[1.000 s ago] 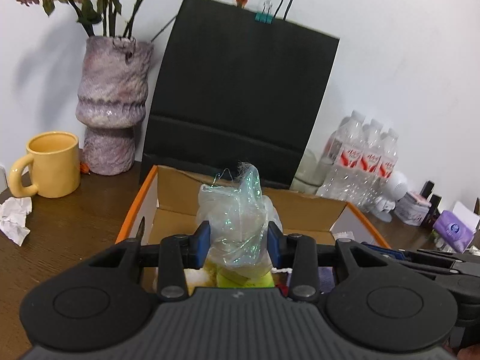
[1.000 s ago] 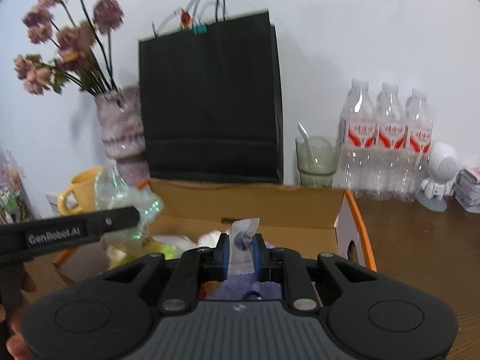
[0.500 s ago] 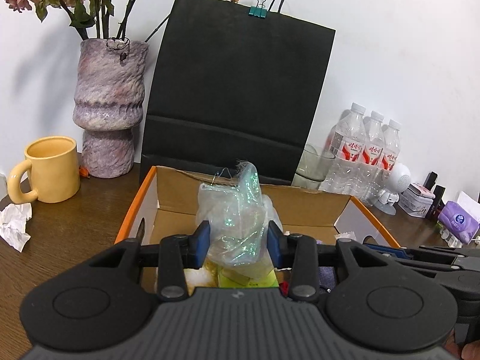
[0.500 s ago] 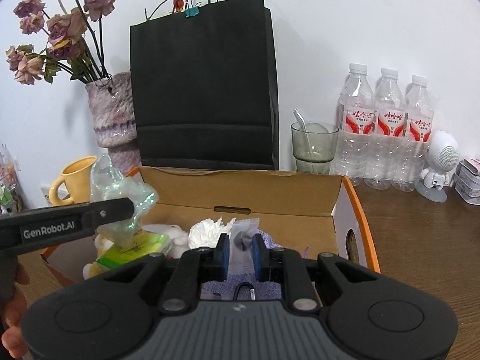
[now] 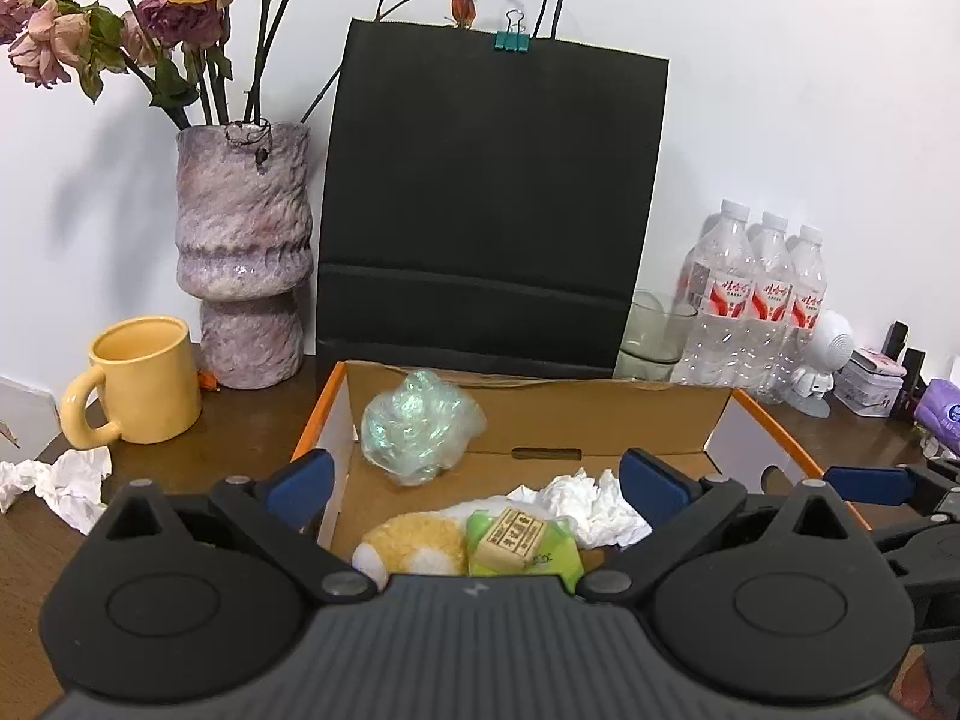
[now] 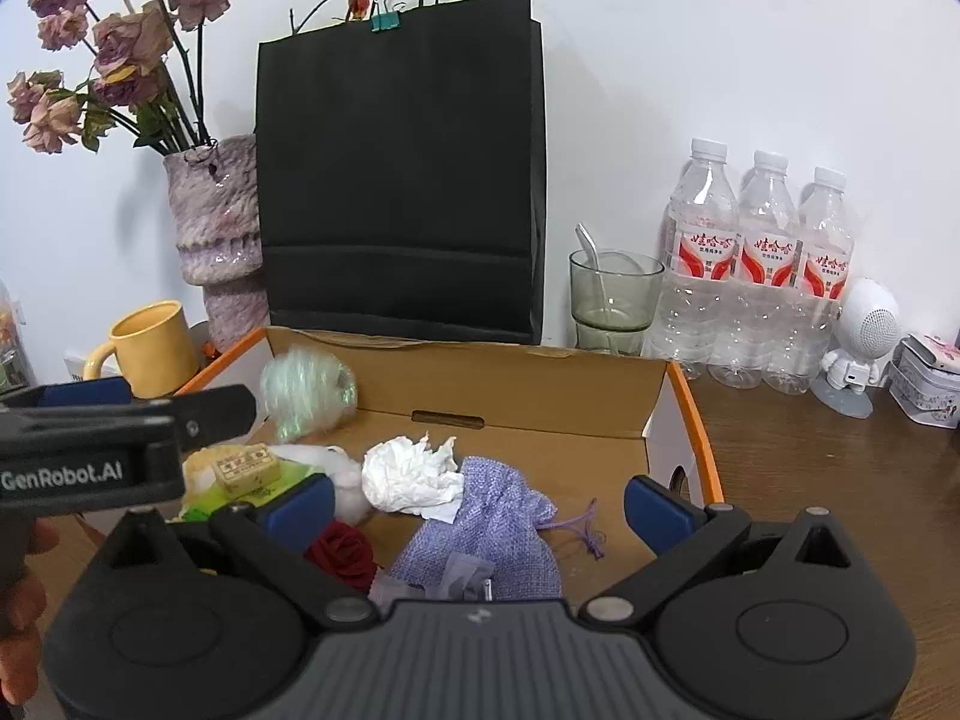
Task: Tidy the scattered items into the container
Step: 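Move both tools out of the box toward the cotton-bud container and pouch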
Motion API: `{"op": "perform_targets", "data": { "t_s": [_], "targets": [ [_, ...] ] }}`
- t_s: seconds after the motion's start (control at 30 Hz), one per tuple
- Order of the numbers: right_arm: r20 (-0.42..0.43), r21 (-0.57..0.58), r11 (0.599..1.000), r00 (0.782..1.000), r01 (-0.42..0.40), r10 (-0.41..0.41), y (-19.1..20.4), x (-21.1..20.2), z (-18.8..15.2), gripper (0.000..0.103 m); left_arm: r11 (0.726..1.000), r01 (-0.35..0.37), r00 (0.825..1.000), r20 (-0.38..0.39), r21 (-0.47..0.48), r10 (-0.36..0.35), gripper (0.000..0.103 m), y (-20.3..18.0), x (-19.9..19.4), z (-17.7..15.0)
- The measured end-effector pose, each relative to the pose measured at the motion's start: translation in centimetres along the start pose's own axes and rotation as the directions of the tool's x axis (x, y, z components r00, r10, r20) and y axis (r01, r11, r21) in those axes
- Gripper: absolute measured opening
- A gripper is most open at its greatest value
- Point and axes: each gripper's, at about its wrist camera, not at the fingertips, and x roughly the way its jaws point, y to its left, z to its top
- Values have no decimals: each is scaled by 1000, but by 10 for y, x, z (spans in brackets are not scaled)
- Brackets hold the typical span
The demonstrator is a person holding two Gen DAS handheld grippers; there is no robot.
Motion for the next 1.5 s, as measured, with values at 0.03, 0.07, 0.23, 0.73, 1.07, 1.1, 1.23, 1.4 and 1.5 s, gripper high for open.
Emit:
{"op": "perform_targets", "data": {
  "t_s": [0.03, 0.07, 0.23, 0.73, 1.07, 1.1, 1.23, 1.4, 1.5],
  "targets": [
    [-1, 1, 1000, 1000, 0, 0, 0, 0, 0, 103, 1000, -1, 1000, -2, -1, 1, 103, 0, 0, 0],
    [-1, 2, 1000, 1000, 0, 0, 0, 0, 0, 103, 1000, -2, 1000, -2, -2, 2, 103, 1, 0, 0],
    [-1, 2, 1000, 1000, 2, -2, 0, 0, 0, 103, 1000, -2, 1000, -3, -4, 2, 103, 1, 0, 0],
    [-6, -1, 1000, 1000, 1, -1, 0, 1, -1, 103, 1000, -1, 1000, -8, 3, 1, 103, -1, 1, -1],
    [6, -2, 1000, 1000, 6, -6, 1, -5, 0, 103, 1000, -11, 1000, 4, -13, 11, 103, 4, -11, -4],
    [11, -2, 1000, 1000, 5, -5, 2, -9, 0, 103, 1000, -16, 1000, 10, -17, 16, 103, 6, -16, -5],
    [26, -2, 1000, 1000, 0, 0, 7, -25, -6, 103, 999, -36, 999, 29, -36, 37, 103, 19, -39, -11],
    [14, -7, 1000, 1000, 9, -9, 10, -46, -24, 103, 996, -68, 997, 21, -52, 69, 103, 37, -66, -26],
    [1, -4, 1000, 1000, 18, -18, 11, -58, -37, 103, 994, -86, 996, 9, -61, 87, 103, 46, -79, -36]
  ]
}}
